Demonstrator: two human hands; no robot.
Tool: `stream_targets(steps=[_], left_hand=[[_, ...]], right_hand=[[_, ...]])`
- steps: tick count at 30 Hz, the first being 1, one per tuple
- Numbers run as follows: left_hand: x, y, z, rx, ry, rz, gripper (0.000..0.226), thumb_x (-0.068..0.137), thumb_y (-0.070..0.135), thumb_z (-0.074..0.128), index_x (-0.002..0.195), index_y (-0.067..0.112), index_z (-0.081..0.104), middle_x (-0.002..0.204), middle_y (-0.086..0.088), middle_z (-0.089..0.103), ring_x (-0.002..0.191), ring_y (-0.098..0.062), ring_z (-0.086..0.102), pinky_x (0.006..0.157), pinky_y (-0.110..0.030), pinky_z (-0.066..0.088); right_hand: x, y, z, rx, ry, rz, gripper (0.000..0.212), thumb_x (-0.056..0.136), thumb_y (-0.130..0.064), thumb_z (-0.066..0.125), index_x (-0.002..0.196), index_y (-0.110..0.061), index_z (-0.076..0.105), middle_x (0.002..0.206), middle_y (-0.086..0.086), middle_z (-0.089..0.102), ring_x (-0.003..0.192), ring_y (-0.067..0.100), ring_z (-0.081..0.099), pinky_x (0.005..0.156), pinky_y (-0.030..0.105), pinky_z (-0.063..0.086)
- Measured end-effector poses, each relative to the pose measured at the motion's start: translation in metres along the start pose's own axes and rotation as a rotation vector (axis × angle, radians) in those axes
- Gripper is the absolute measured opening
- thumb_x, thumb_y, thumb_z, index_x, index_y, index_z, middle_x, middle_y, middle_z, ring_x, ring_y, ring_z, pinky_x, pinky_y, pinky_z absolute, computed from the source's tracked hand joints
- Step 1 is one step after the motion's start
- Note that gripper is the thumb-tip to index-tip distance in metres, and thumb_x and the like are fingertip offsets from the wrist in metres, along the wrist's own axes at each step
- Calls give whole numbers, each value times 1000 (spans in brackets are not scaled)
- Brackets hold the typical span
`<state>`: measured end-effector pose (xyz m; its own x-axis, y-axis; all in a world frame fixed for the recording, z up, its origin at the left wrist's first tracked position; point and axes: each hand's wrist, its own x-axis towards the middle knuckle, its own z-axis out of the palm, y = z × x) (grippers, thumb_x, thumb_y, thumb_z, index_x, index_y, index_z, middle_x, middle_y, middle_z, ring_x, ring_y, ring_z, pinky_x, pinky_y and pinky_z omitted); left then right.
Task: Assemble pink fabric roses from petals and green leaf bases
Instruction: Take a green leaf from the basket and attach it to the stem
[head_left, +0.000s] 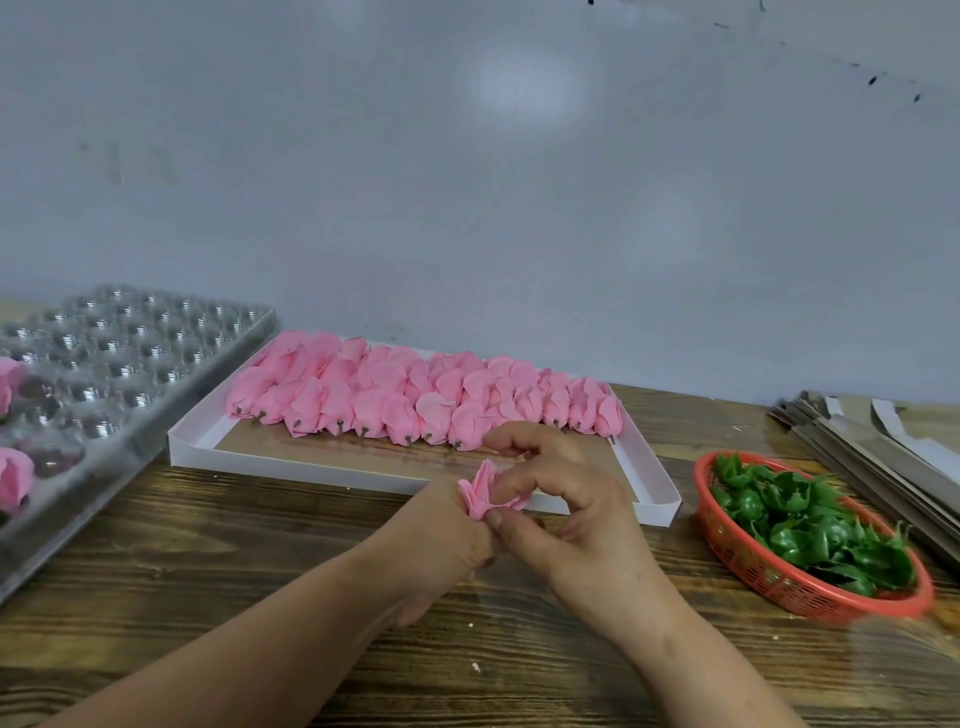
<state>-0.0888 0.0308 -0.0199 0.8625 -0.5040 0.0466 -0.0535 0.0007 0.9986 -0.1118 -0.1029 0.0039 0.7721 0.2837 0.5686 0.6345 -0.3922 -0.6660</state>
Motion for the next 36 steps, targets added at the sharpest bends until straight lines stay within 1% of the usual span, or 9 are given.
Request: stream_targets(steps=[3,6,10,13,17,23,27,31,36], left_hand=[[2,1,1,12,70,-2,38,91,16,59,57,32,63,56,9,51,52,-4,45,51,-15,38],[5,-2,-1,-7,145,-32,40,91,38,57,52,32,53,54,12,44,45,0,36,45,-13,34],[7,-9,-2,-28,216,11,38,90,46,54,57,27,59,59,7,52,51,-3,46,51,-17,41],[9,-9,0,-132,241,72,41,85,55,49,79,23,74,85,-5,74,80,-16,71,74,-30,56],[8,-9,3,-355,219,68,48,87,53,47,89,13,75,101,-19,72,100,-31,69,90,-42,53],[11,-6,13,-606,359,48,50,76,48,58,95,3,66,80,-17,68,77,-25,68,80,-37,56],[8,0,18,-493,344,39,58,73,52,59,107,6,66,96,-24,71,99,-34,68,98,-47,50],[4,8,11,-101,353,127,32,89,41,55,100,14,68,93,-6,73,89,-13,69,70,-16,53],[0,18,4,160,376,174,28,93,22,57,72,3,56,71,-7,54,61,-7,52,55,-18,44]], right_hand=[[2,2,-3,73,158,60,14,67,-5,68,77,-15,68,108,-4,63,105,0,56,88,12,42],[5,14,-4,150,370,230,21,71,4,67,78,-16,66,86,3,67,81,11,60,75,25,48],[5,21,-2,228,151,455,19,73,4,67,64,-12,62,60,3,59,59,12,52,60,28,43],[0,18,11,321,-17,446,13,60,-7,71,70,-7,62,69,10,63,66,19,56,66,30,48],[-4,15,29,419,195,409,32,65,13,71,81,-13,64,69,-1,66,67,12,60,67,26,53],[-8,11,42,661,321,435,32,73,20,63,83,-10,68,73,6,70,68,12,63,65,21,53],[-5,13,39,738,356,492,21,73,18,62,82,-1,67,69,16,67,60,21,59,55,27,50],[-1,18,32,810,330,535,21,62,5,70,83,6,65,72,22,66,64,26,62,64,32,53],[0,23,32,855,309,574,14,69,9,65,83,6,63,73,20,63,68,26,60,70,34,51]])
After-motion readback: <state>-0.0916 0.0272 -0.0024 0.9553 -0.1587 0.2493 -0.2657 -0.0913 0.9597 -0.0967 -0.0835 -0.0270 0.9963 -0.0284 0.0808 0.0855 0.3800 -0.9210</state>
